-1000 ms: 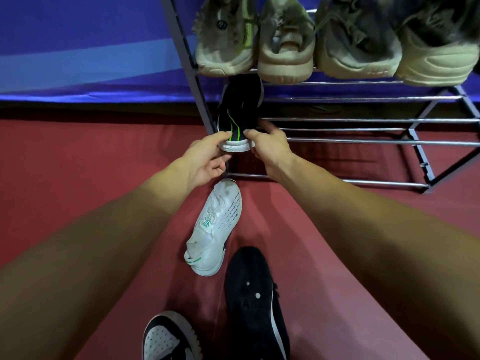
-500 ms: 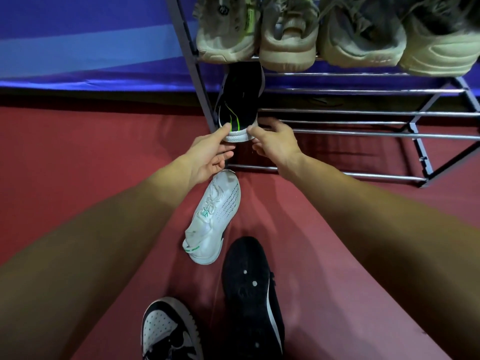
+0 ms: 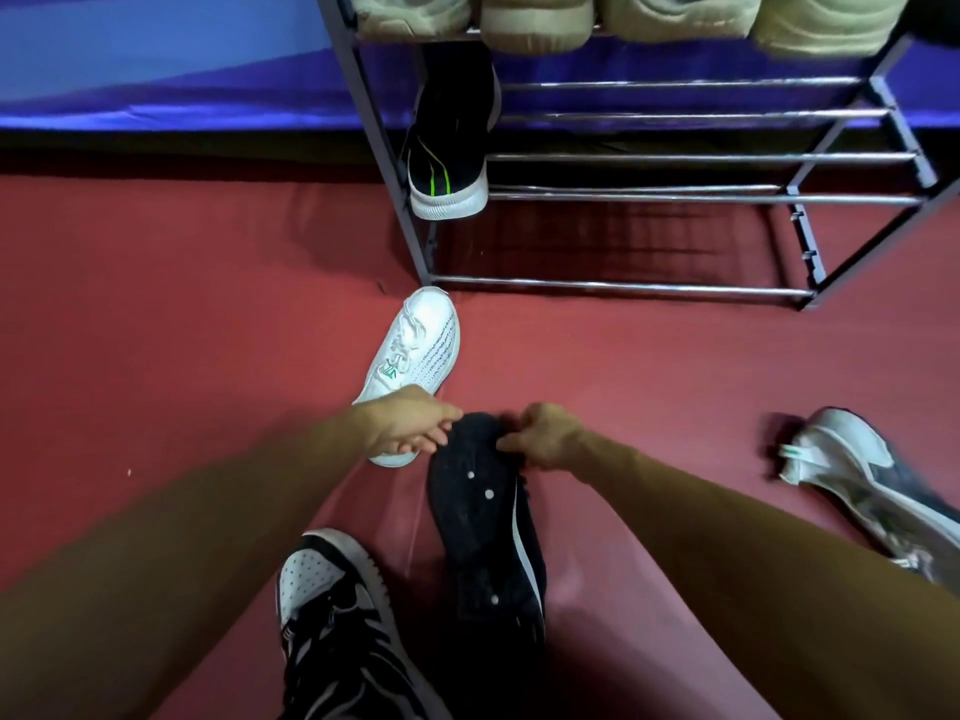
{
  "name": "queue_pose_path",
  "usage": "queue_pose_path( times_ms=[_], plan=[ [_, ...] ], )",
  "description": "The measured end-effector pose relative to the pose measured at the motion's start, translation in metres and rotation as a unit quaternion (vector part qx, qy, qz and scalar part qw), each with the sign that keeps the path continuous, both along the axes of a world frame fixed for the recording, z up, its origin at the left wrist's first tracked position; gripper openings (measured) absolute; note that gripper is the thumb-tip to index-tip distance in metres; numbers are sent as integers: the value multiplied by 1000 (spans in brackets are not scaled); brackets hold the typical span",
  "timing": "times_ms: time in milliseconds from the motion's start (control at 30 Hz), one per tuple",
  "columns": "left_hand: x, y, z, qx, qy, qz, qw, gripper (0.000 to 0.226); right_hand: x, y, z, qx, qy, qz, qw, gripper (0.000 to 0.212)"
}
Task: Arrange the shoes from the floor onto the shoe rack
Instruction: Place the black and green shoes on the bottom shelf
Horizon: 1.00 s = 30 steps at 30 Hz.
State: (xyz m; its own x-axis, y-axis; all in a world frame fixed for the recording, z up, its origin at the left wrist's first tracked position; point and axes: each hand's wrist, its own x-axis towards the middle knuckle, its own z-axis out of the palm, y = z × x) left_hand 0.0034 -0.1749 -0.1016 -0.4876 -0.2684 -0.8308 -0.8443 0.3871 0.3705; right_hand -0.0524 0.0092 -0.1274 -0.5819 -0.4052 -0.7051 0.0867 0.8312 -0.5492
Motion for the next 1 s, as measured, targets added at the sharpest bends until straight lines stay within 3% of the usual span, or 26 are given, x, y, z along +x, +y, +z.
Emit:
queue_pose_path(
  times_ms=[233,433,600,800,1000],
  plan=[
    [35,14,-21,-77,-98,-150,981,35,40,11,-11,-23,-45,-9,999,26],
    [38,23,-21,-39,-67,-90,993,53,30,10,3,-82,-68,-40,994,6],
    [12,21,1,19,39,-30,999,38,-16,16,48,-141,-54,-55,987,22],
    [-16,34,33,146,107,55,982,56,-64,19,94,-213,16,-129,968,20],
    [-39,31,48,216,159,91,959,57,-89,21,118,-262,68,-175,947,28]
  ],
)
